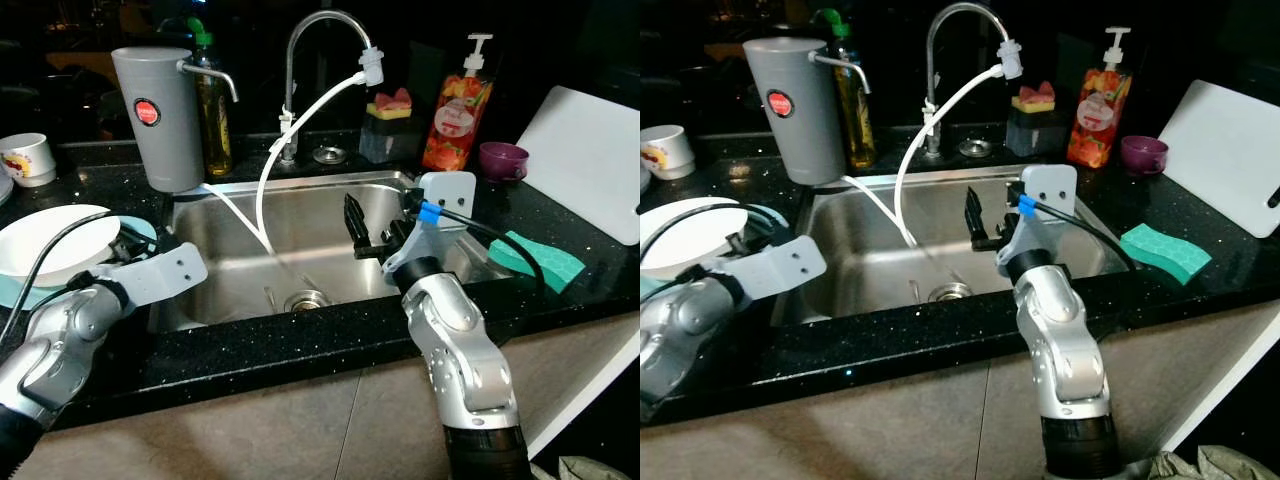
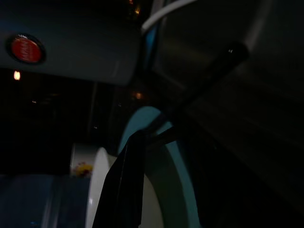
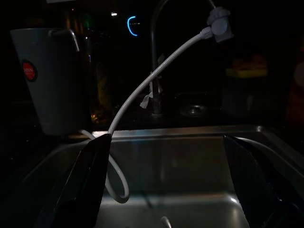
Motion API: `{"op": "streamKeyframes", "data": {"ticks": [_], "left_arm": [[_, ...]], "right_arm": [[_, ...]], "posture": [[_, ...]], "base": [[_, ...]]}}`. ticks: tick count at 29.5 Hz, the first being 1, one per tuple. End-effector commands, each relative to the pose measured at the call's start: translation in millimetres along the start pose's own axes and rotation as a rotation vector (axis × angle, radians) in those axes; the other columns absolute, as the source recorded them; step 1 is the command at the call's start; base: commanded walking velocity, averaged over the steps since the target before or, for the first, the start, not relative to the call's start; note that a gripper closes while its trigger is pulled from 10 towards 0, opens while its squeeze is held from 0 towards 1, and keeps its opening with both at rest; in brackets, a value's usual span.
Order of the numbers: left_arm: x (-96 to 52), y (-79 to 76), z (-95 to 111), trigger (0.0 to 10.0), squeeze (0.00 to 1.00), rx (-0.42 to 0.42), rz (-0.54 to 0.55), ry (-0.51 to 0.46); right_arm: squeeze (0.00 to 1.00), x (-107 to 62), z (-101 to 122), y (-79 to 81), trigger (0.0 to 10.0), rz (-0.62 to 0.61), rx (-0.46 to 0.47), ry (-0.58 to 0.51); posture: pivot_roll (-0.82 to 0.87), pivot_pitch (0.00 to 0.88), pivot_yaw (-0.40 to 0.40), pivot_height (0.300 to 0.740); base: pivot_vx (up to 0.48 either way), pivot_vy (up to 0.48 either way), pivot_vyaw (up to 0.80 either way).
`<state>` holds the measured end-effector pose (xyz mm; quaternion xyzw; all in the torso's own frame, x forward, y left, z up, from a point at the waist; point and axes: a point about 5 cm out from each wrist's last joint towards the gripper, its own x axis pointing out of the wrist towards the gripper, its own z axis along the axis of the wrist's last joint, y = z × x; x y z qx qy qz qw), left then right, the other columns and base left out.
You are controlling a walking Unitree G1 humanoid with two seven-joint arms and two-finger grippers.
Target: Kitchen organization
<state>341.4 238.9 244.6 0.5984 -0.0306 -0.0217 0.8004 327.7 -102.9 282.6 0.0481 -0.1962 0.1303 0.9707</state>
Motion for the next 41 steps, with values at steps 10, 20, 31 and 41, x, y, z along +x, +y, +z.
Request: {"op": "streamKeyframes", "data": {"ticks": [10,20,31,41], "left_arm": [[14.8,-17.3,1.8,3.4,0.0,0.045,0.015,-0.047],[18.6,-23.0,0.2,0.0,0.0,0.023,0.01,-0.062],[18.8,-6.5,26.0,10.0,0.0,0.004,0.14,-0.236],[2.8,-1.3,83.2,10.0,0.0,-0.12,0.163,-0.572]], "right_arm": [[0.0,0.3,1.2,3.4,10.0,0.016,0.016,-0.005],[0.0,0.4,0.4,3.3,10.0,0.016,0.015,-0.002],[0.0,0.5,-0.3,3.2,10.0,0.013,0.015,0.001],[0.0,-0.2,-1.5,2.2,10.0,0.007,0.013,0.008]], "posture": [[0.12,0.105,-0.046,0.74],[0.12,0.099,-0.047,0.74],[0.12,0.103,-0.048,0.74],[0.11,0.115,-0.052,0.74]], "base": [[0.0,0.0,0.0],[0.0,0.0,0.0],[0.0,0.0,0.0],[0.0,0.0,0.0]]}}
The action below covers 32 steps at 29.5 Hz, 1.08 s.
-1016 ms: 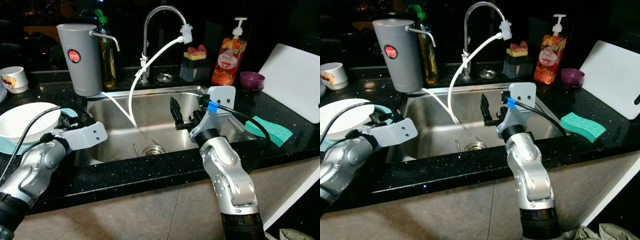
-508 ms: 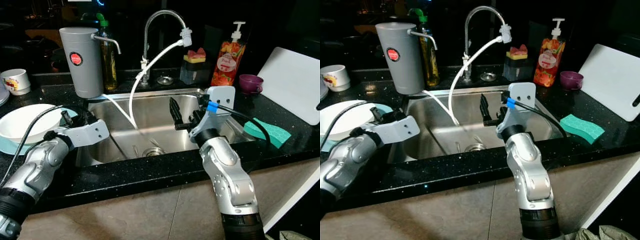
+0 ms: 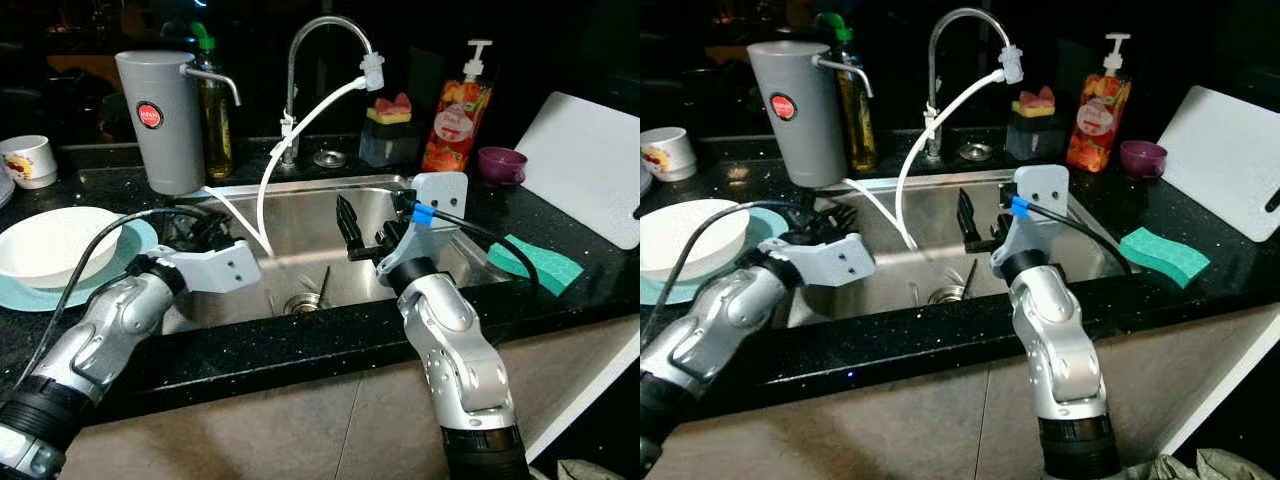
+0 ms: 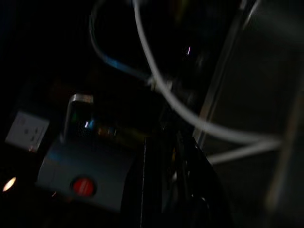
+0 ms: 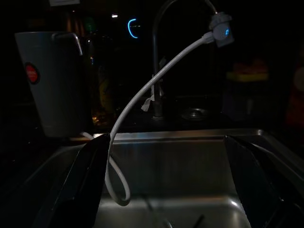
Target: Kitchen organization
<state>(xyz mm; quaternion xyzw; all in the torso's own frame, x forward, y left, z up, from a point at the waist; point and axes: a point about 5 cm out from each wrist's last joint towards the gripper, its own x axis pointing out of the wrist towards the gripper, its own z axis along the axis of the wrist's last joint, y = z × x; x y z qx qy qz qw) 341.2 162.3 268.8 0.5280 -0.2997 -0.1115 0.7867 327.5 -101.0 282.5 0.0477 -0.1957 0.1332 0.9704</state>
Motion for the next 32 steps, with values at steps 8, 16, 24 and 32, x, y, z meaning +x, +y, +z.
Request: {"op": "streamKeyframes", "data": {"ticks": [8,16,24,32], "left_arm": [[-0.8,-10.1,14.4,10.0,0.5,-0.362,0.026,-0.011],[-6.0,-18.0,13.5,10.0,0.61,-0.33,0.013,0.008],[-15.9,-17.7,17.3,10.0,0.0,-0.473,0.157,0.079],[-32.0,-18.4,11.9,10.0,0.0,-0.843,0.351,0.227]], "right_arm": [[0.0,0.9,-0.8,0.5,10.0,0.002,0.013,0.004],[0.0,0.5,-1.2,0.4,10.0,0.002,0.015,0.005],[0.0,-3.5,-2.2,2.9,10.0,-0.001,0.018,0.003],[0.0,-12.3,-7.0,7.9,10.0,-0.006,-0.003,0.011]], "posture": [[0.11,0.116,-0.055,0.74],[0.11,0.118,-0.058,0.74],[0.11,0.12,-0.058,0.74],[0.11,0.128,-0.064,0.74]], "base": [[0.0,0.0,0.0],[0.0,0.0,0.0],[0.0,0.0,0.0],[0.0,0.0,0.0]]}}
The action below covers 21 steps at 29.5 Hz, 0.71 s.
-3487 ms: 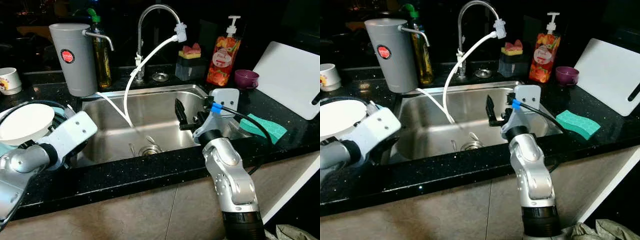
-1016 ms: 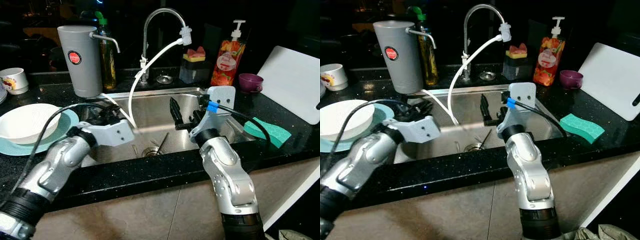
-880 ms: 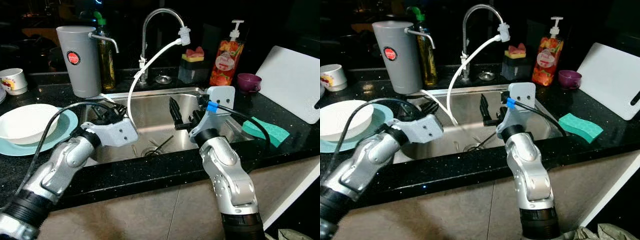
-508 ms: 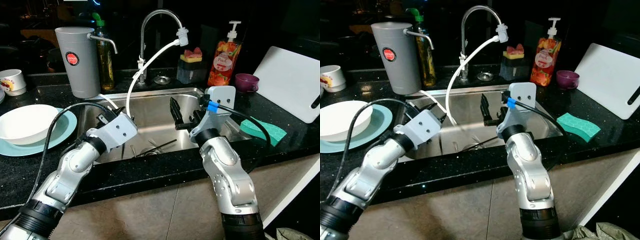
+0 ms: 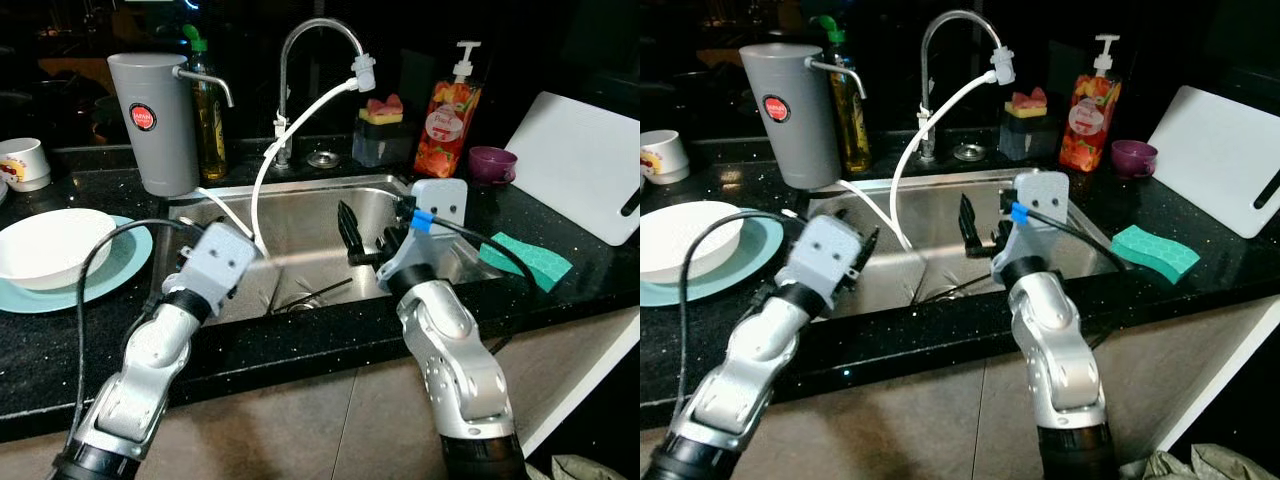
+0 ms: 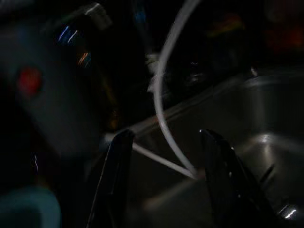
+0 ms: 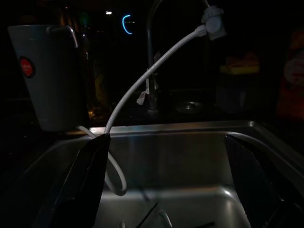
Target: Kitchen organization
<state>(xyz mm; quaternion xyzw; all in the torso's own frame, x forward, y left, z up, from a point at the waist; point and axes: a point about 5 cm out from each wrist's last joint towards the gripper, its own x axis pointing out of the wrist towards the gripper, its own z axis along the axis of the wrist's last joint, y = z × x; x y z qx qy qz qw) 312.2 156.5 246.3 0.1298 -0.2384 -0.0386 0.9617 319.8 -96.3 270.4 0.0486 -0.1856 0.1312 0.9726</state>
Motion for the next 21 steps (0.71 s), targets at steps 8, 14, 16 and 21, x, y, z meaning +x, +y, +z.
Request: {"op": "streamKeyframes", "data": {"ticks": [8,14,16,21], "left_arm": [[-15.2,6.2,-4.4,10.0,0.0,-0.173,0.095,0.086],[-23.2,5.0,-6.2,10.0,0.0,-0.258,0.08,0.13],[-26.3,4.5,-6.5,10.0,0.0,-0.282,0.069,0.152],[-31.8,6.2,-12.0,10.0,0.0,-0.28,0.082,0.188]], "right_arm": [[0.0,-10.1,-4.9,4.1,10.0,-0.011,-0.043,0.009],[0.0,-15.6,-15.9,-4.8,10.0,-0.07,-0.126,0.056],[0.0,-16.9,-20.2,-10.6,10.0,-0.1,-0.144,0.076],[0.0,-21.4,-30.3,-21.4,10.0,-0.148,-0.097,0.115]], "posture": [[0.11,0.13,-0.065,0.74],[0.11,0.127,-0.067,0.74],[0.11,0.123,-0.062,0.74],[0.11,0.119,-0.06,0.74]], "base": [[0.0,0.0,0.0],[0.0,0.0,0.0],[0.0,0.0,0.0],[0.0,0.0,0.0]]}}
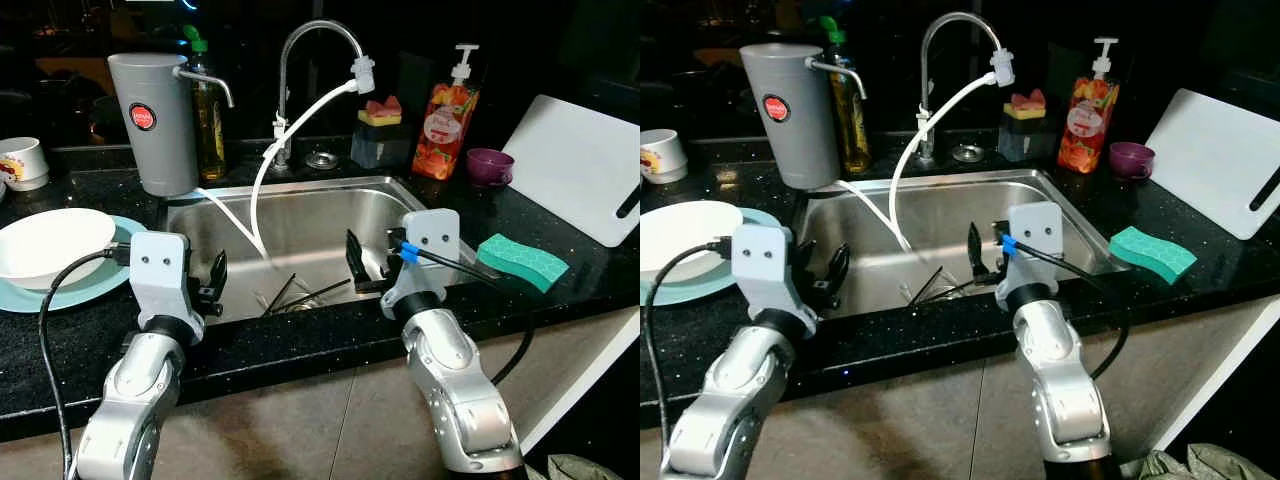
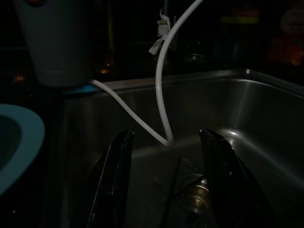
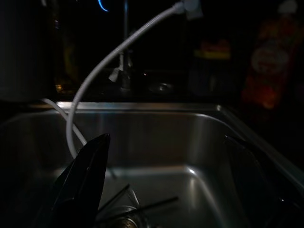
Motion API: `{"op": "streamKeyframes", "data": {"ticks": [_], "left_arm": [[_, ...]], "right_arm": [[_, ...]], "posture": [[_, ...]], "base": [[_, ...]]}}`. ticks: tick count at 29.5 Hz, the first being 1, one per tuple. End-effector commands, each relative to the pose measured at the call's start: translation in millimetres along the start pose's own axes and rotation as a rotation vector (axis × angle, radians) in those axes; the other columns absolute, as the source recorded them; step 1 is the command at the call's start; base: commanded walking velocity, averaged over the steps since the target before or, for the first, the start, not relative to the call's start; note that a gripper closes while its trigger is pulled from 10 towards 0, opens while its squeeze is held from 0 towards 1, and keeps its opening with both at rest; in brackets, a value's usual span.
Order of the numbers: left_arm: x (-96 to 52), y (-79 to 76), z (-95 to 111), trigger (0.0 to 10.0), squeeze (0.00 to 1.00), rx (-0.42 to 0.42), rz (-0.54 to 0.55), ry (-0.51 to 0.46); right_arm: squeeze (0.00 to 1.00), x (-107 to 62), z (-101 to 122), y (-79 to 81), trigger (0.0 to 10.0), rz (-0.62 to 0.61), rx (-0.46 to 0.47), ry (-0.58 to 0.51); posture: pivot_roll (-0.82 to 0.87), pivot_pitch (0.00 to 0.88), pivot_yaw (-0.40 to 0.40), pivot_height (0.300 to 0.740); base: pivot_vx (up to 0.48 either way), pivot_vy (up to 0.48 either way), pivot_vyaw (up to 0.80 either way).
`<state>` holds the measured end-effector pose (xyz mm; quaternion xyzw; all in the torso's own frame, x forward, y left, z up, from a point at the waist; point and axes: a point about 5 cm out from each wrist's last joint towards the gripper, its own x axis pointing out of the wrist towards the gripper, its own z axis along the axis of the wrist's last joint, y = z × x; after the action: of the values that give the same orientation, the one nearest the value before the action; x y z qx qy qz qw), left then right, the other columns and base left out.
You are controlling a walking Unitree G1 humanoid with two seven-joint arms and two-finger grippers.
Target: Kitchen organization
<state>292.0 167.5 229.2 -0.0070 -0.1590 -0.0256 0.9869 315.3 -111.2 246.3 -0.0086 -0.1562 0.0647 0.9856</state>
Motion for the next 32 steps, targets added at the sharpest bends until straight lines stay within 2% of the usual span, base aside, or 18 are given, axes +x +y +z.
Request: {"op": "streamKeyframes", "data": {"ticks": [1,5,8,12,32], "left_arm": [[-4.0,2.0,-4.8,10.0,0.0,-0.009,0.013,0.028],[-6.1,4.5,-6.0,10.0,0.0,0.001,0.034,0.035],[-8.9,8.7,-7.8,10.0,0.0,0.017,0.059,0.044],[-8.2,8.3,-7.5,10.0,0.0,0.044,0.05,0.042],[-4.7,3.2,-2.5,10.0,0.0,0.063,0.019,0.02]], "right_arm": [[0.0,-3.2,-12.8,-6.1,10.0,-0.03,0.031,0.048],[0.0,-4.8,-18.7,-9.3,10.0,-0.045,0.04,0.066],[0.0,-4.1,-25.6,-18.3,10.0,-0.076,0.056,0.088],[0.0,-0.9,-25.5,-21.5,10.0,-0.088,0.069,0.086],[0.0,6.3,-16.5,-18.3,10.0,-0.085,0.089,0.042]], "posture": [[0.11,0.119,-0.06,0.74],[0.11,0.112,-0.062,0.74],[0.12,0.106,-0.065,0.74],[0.13,0.097,-0.066,0.74],[0.14,0.115,-0.06,0.74]], "base": [[0.0,0.0,0.0],[0.0,0.0,0.0],[0.0,0.0,0.0],[0.0,0.0,0.0],[0.0,0.0,0.0]]}}
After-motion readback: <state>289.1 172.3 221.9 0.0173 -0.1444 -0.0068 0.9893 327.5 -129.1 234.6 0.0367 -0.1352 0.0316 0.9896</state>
